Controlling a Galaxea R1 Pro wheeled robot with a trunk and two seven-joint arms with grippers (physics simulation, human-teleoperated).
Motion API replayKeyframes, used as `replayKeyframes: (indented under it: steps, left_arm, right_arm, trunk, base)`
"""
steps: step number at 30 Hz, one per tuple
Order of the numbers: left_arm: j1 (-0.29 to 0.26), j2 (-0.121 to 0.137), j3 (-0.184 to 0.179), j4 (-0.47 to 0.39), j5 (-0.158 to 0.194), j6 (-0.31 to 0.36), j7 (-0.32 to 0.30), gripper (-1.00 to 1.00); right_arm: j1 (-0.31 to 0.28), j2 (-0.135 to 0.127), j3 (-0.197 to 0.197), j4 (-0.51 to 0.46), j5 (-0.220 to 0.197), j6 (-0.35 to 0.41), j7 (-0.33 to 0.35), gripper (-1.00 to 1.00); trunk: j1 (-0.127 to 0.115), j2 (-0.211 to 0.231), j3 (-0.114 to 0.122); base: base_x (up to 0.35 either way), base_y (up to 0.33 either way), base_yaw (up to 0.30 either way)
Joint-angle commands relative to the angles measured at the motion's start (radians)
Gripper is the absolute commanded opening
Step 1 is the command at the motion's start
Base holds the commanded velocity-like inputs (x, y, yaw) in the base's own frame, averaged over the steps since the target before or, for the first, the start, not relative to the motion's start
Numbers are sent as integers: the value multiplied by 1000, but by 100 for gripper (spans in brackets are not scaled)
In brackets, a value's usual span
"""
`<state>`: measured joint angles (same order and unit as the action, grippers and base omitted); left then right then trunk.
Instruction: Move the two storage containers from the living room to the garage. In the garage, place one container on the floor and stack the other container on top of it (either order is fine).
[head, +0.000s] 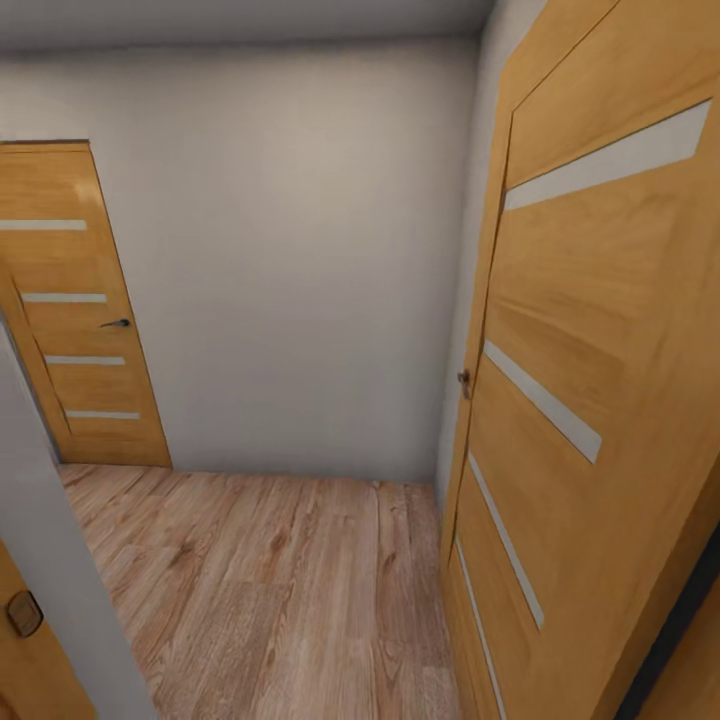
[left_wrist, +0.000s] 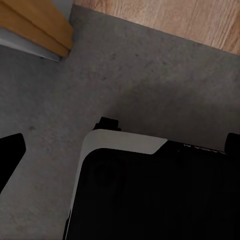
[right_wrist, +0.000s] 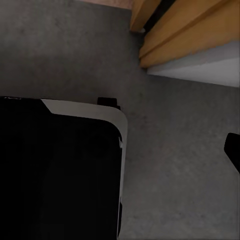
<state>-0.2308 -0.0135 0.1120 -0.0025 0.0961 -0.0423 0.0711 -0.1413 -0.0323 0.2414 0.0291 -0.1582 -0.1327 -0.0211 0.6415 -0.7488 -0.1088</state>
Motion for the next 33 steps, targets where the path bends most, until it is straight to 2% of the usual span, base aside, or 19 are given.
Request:
replayKeyframes:
  steps: [1, 18, 27, 33]
  left_arm:
    - [-1, 0, 3, 1, 10, -4, 1, 100]
    - [-1, -1, 3, 1, 8, -4, 1, 100]
    - [-1, -1, 3, 1, 9, -4, 1, 100]
    - [-1, -2, 3, 1, 9, -4, 1, 100]
  right_arm:
    - [-1, 0, 9, 3, -9, -6, 0, 100]
    - [-1, -2, 9, 3, -5, -8, 1, 100]
    - [-1, -2, 9, 3, -6, -7, 1, 100]
    - [-1, -2, 9, 3, -6, -7, 0, 100]
  trunk:
    - [0, -1, -2]
    - [0, -1, -2]
    - [0, -1, -2]
    - [0, -1, -2]
  base:
    - [1, -1, 19]
    - [3, 1, 2]
    - [180, 168, 0]
    - [34, 33, 0]
